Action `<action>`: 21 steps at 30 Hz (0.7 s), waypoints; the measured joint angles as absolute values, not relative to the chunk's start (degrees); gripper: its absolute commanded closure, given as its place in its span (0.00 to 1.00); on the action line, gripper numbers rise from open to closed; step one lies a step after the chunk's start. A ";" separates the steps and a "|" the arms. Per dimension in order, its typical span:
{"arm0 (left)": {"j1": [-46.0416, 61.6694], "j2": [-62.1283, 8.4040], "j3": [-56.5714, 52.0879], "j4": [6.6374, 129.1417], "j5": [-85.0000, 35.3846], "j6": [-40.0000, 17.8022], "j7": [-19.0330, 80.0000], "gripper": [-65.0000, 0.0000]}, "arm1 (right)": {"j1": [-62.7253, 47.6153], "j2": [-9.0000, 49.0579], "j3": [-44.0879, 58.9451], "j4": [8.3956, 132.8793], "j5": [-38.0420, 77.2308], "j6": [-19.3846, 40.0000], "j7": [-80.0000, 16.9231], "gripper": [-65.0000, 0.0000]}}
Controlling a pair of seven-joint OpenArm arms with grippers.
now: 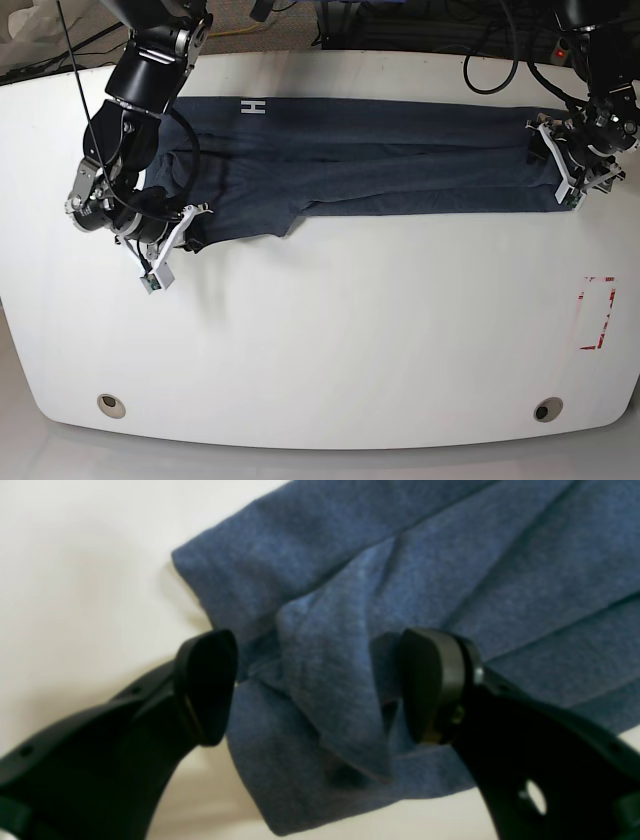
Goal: Fold the T-shirt properly
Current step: 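Regrasp the folded edge with the right gripper and tuck it flat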
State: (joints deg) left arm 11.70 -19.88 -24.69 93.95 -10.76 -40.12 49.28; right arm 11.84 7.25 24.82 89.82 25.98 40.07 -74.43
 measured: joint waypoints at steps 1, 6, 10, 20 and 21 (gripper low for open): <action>11.68 -19.90 -24.69 93.95 -10.81 -40.12 49.23 0.29 | 11.07 7.31 24.82 91.88 27.07 40.07 -75.35 1.00; 11.70 -19.88 -24.69 93.95 -10.70 -40.12 49.28 0.29 | 4.73 7.27 24.82 99.88 28.27 40.03 -76.77 1.00; 11.73 -19.99 -24.69 93.95 -10.74 -40.12 49.28 0.29 | 0.67 7.18 24.84 99.88 27.57 39.90 -76.77 1.00; 11.64 -20.03 -24.69 93.95 -10.76 -40.12 49.28 0.29 | -6.24 7.77 24.84 96.53 27.66 39.92 -69.60 0.96; 11.57 -20.03 -24.69 93.95 -10.76 -40.12 49.28 0.29 | -6.37 8.14 24.77 96.05 27.70 39.92 -69.43 0.88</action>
State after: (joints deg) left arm 11.57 -20.03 -24.69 93.95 -10.76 -40.12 49.28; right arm -6.37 8.14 24.77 96.05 27.70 39.92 -69.43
